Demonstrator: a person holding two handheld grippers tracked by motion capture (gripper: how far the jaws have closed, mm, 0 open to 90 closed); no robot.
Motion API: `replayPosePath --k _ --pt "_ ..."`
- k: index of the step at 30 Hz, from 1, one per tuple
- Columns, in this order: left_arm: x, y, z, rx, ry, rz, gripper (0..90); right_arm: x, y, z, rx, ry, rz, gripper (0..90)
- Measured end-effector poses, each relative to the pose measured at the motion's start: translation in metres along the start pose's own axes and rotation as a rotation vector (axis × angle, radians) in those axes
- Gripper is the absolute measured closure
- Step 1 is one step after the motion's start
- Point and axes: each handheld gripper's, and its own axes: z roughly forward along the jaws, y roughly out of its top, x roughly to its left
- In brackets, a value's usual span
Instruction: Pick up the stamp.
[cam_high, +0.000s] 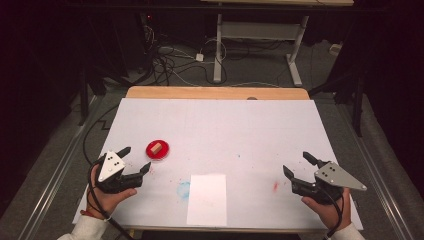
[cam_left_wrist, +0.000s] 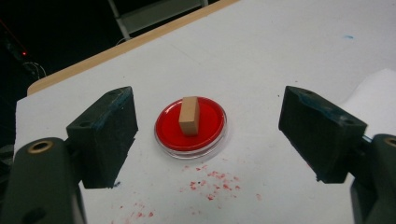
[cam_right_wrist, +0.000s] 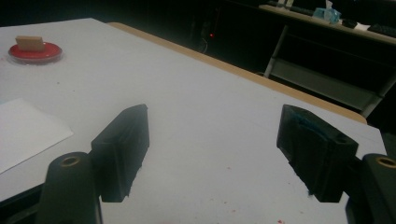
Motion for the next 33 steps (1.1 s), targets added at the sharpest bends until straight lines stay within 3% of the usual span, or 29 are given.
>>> replayPosePath --k 9,15,23,27,29,30,33 --pt "0.0 -0.001 0.003 0.033 -0.008 0.004 18.7 0.003 0.002 0.001 0.008 0.001 -0.022 20.2" --pt "0.004 -0.002 0.004 0.087 -0.002 0.006 19.2 0.007 0.002 0.004 0.019 0.008 -0.03 20.8" --pt "0.015 0.013 0.0 0.121 -0.006 0.003 23.1 0.009 0.001 0.007 0.036 0.02 -0.037 20.9" --pt "0.024 0.022 0.002 0.155 -0.023 -0.014 23.6 0.009 0.0 0.009 0.048 0.027 -0.037 21.1" --pt "0.027 0.027 0.003 0.183 -0.028 -0.008 23.6 0.009 -0.001 0.01 0.053 0.028 -0.037 21.1" --pt "0.031 0.031 0.007 0.228 -0.039 0.004 23.6 0.009 -0.002 0.01 0.058 0.029 -0.034 21.2" --pt "0.034 0.036 0.012 0.261 -0.039 0.012 26.2 0.01 -0.003 0.012 0.068 0.033 -0.034 21.6"
